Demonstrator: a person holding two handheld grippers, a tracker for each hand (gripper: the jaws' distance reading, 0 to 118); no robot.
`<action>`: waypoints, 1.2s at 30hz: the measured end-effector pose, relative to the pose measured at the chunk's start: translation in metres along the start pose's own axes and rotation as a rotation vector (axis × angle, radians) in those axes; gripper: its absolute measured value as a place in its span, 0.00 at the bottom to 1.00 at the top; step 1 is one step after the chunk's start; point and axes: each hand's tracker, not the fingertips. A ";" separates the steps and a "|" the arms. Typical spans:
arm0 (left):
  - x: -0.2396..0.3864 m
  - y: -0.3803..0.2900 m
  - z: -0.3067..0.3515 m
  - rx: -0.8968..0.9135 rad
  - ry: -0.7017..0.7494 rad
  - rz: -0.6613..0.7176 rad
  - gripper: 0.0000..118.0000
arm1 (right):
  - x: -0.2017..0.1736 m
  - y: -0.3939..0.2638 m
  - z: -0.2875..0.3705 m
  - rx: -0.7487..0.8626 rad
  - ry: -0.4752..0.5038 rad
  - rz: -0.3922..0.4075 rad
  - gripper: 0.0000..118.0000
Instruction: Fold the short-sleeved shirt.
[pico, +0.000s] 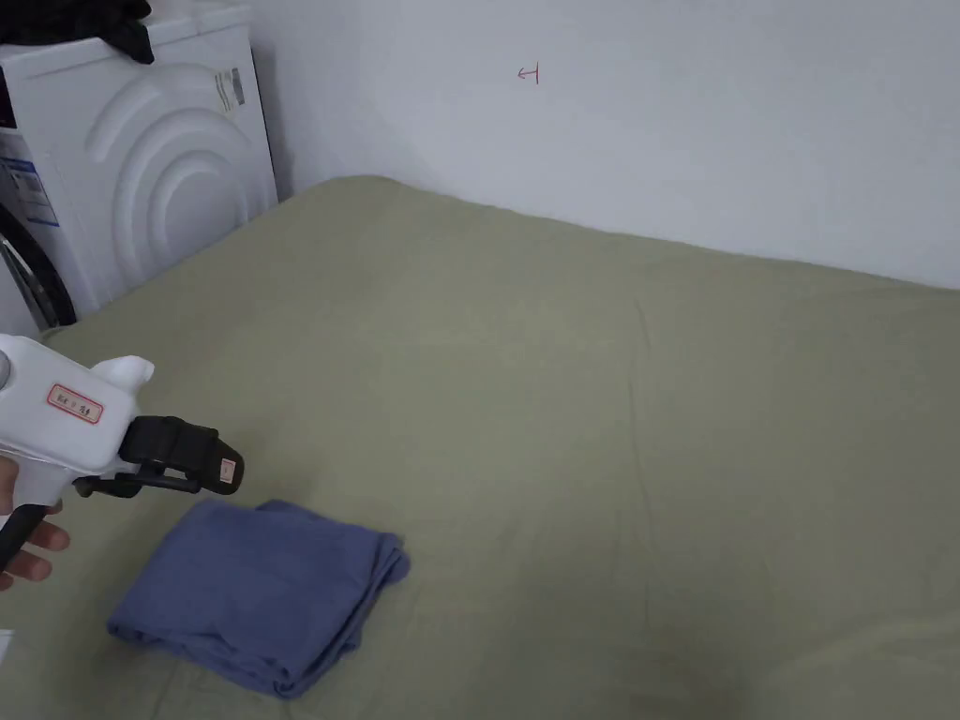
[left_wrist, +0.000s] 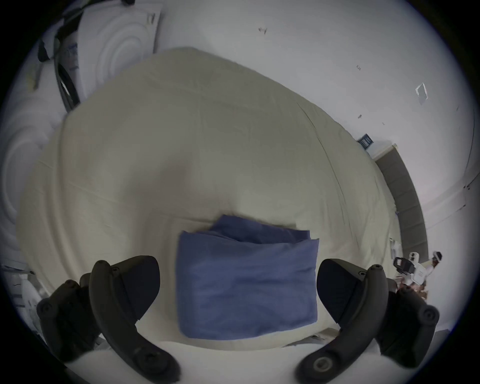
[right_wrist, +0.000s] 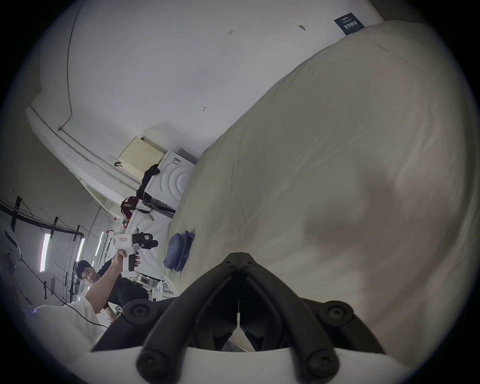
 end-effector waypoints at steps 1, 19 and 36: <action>0.004 0.000 0.007 0.015 0.028 -0.014 1.00 | -0.001 0.001 0.003 0.004 0.001 0.004 0.02; 0.392 -0.139 0.062 0.631 -0.075 -0.228 0.00 | -0.179 -0.002 0.074 0.554 -0.580 0.674 0.02; 0.459 -0.218 0.100 0.852 0.080 -0.278 0.00 | -0.216 -0.048 0.127 0.772 -0.652 0.713 0.02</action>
